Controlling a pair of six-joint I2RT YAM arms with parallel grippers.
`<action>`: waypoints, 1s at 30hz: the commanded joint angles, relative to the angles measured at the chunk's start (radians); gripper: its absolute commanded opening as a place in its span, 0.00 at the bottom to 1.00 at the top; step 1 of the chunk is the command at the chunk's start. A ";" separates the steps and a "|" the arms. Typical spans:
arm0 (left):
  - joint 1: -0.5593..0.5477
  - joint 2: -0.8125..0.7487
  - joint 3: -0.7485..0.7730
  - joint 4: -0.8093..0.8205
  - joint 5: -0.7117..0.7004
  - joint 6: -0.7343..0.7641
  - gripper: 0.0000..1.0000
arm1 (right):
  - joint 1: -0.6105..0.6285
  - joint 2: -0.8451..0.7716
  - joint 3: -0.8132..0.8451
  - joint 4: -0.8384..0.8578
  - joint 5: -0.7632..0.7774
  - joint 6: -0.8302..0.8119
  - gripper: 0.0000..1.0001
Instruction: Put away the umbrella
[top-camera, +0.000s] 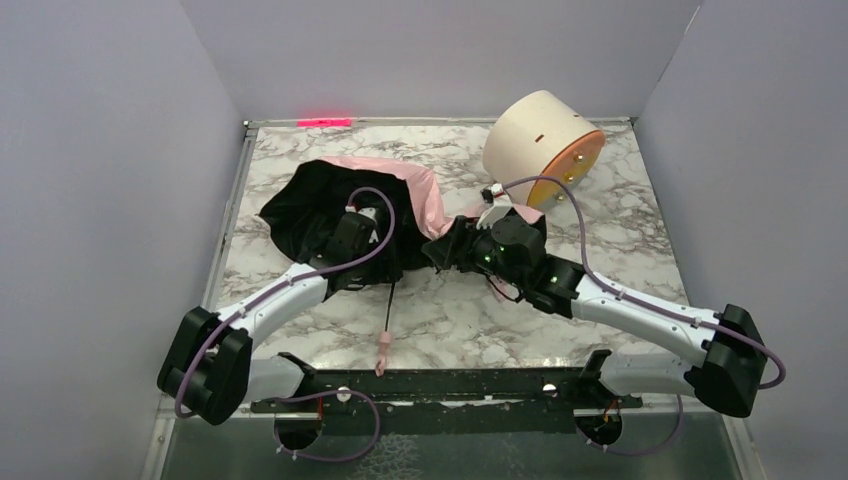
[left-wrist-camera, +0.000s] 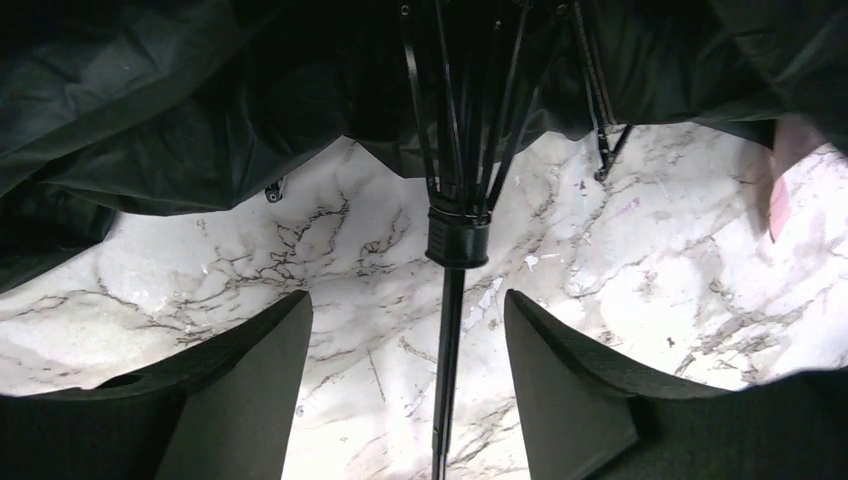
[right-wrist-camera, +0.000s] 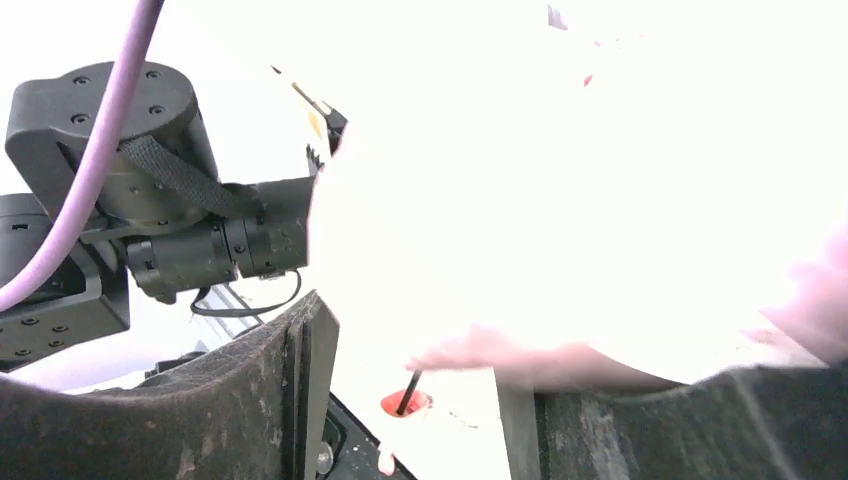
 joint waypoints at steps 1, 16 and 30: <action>0.004 -0.106 -0.001 -0.037 -0.001 -0.005 0.73 | -0.005 -0.032 0.077 -0.112 -0.016 -0.112 0.60; 0.007 -0.379 0.049 -0.232 -0.050 -0.034 0.63 | -0.016 0.083 0.328 -0.323 0.035 -0.211 0.54; 0.007 -0.532 0.242 -0.306 -0.098 0.079 0.35 | -0.042 0.099 0.504 -0.381 -0.205 -0.345 0.59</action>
